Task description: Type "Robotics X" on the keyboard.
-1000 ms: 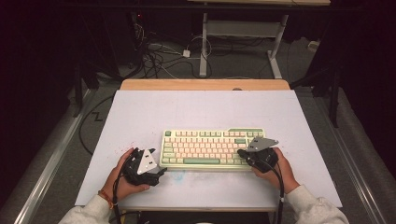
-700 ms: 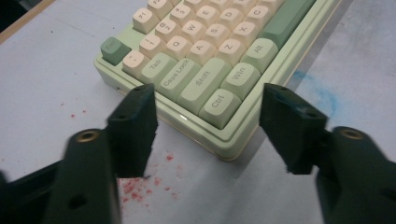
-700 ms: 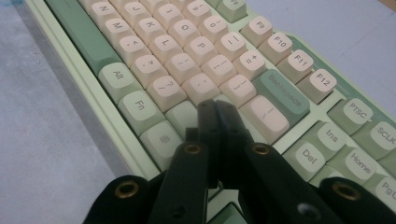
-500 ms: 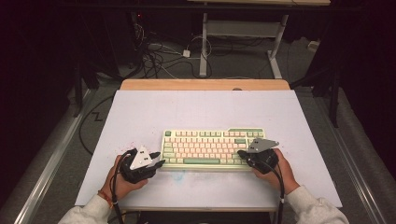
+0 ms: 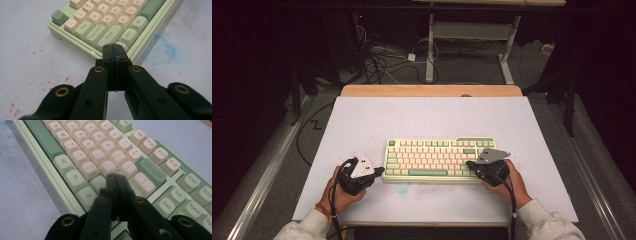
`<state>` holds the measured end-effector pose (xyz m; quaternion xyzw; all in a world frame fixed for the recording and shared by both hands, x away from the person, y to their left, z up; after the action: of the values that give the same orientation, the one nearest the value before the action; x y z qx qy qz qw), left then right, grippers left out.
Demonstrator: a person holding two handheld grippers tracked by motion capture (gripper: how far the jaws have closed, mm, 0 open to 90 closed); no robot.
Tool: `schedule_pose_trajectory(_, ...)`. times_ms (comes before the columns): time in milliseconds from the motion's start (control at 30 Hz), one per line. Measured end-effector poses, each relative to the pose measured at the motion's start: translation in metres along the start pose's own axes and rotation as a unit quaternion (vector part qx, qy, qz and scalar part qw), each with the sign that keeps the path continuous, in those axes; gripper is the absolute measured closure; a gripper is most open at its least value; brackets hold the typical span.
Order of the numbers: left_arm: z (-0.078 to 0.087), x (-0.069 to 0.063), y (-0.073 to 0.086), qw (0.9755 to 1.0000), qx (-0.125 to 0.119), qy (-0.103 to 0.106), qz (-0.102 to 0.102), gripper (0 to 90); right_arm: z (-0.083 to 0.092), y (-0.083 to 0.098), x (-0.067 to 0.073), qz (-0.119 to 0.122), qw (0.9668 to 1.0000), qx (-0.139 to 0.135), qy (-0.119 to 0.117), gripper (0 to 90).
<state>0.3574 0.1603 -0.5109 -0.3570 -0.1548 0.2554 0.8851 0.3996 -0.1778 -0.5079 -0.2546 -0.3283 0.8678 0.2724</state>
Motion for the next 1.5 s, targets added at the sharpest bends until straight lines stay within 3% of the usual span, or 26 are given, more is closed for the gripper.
schedule_pose_trajectory(600,-0.008,-0.002,-0.014,0.9998,0.019,0.007,-0.007,88.0,-0.001,0.0,0.001,0.002,1.0,-0.004,0.002,90.0)
schedule_pose_trajectory(800,-0.013,-0.001,-0.028,0.9996,0.017,0.018,-0.012,88.0,-0.001,0.0,0.0,0.0,1.0,-0.007,0.001,90.0)
schedule_pose_trajectory(1233,-0.026,0.001,-0.054,0.9994,0.009,0.017,-0.029,88.0,-0.002,0.0,0.0,-0.003,1.0,-0.008,0.0,90.0)
schedule_pose_trajectory(1500,-0.035,-0.001,-0.064,0.9984,0.019,0.028,-0.044,88.0,-0.002,0.0,0.001,-0.002,1.0,-0.008,0.002,90.0)
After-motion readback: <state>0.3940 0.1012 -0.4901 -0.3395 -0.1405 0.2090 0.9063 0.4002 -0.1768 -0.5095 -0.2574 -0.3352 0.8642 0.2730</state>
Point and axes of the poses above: each handheld gripper's, and its own axes: z roughly backward along the jaws, y roughly out of its underside, x roughly to its left, the point moved 7 cm from there along -z, roughly forward along the jaws, and after that the axes turned 4 degrees about y, right-handed, at the moved point
